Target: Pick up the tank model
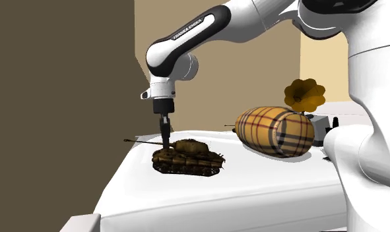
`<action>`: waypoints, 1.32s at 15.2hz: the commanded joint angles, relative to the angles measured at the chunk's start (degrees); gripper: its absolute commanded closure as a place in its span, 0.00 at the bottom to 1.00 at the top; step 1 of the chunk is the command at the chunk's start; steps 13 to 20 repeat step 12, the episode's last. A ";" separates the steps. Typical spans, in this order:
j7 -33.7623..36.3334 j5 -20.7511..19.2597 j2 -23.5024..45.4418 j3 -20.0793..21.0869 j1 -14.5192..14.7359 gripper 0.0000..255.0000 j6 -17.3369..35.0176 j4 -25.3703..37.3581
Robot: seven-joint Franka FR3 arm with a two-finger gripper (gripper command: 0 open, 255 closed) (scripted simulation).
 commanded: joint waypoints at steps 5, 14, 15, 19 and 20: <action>0.34 -0.50 -1.04 0.05 0.11 1.00 -4.38 3.56; 0.49 -0.74 -1.53 0.08 0.16 1.00 -8.26 7.01; 0.49 -0.74 -1.53 0.08 0.16 1.00 -8.26 7.01; 0.49 -0.74 -1.53 0.08 0.16 1.00 -8.26 7.01; 0.49 -0.74 -1.53 0.08 0.16 1.00 -8.26 7.01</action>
